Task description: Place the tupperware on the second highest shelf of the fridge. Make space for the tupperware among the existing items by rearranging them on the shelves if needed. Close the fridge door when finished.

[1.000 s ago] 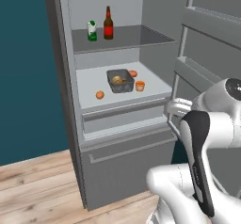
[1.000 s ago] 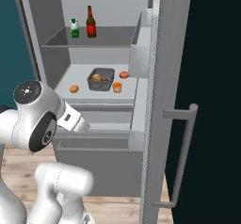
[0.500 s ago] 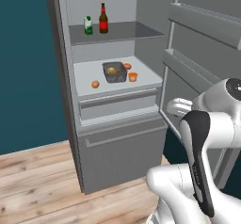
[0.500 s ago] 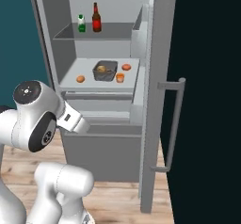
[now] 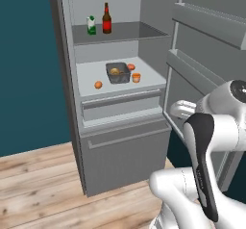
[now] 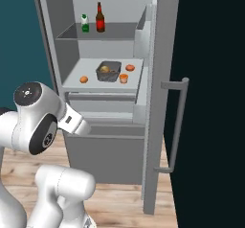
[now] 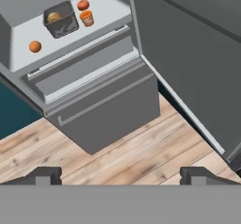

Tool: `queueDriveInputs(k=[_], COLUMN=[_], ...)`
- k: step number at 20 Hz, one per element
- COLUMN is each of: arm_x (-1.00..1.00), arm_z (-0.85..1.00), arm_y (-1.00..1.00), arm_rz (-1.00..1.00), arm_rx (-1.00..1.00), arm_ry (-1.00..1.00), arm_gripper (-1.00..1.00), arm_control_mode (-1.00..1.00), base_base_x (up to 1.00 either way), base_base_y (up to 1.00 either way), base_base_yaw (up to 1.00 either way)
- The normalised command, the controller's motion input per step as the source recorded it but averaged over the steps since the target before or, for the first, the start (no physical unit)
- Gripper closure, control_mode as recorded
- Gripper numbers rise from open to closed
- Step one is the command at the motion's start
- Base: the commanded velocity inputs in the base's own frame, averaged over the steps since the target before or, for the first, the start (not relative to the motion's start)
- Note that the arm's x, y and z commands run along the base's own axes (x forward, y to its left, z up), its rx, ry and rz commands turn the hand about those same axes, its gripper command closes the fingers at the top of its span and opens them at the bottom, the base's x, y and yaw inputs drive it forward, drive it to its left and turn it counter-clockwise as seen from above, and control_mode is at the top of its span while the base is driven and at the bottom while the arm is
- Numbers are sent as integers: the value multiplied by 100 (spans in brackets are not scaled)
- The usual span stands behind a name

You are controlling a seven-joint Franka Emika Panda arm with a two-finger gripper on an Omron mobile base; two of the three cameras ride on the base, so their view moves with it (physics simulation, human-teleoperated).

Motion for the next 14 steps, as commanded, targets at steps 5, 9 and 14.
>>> queueDriveInputs(k=[5,9,14], arm_x=[0,-14,0], arm_z=[0,0,0], arm_y=[0,0,-2], arm_rz=[0,2,0], arm_rx=[0,-2,0], arm_ry=[0,0,0], arm_gripper=[-100,-100,-100], arm_control_mode=[100,-100,-100], base_base_x=[-43,-12,0], base_base_y=[-5,-1,0], base_base_yaw=[2,0,0])
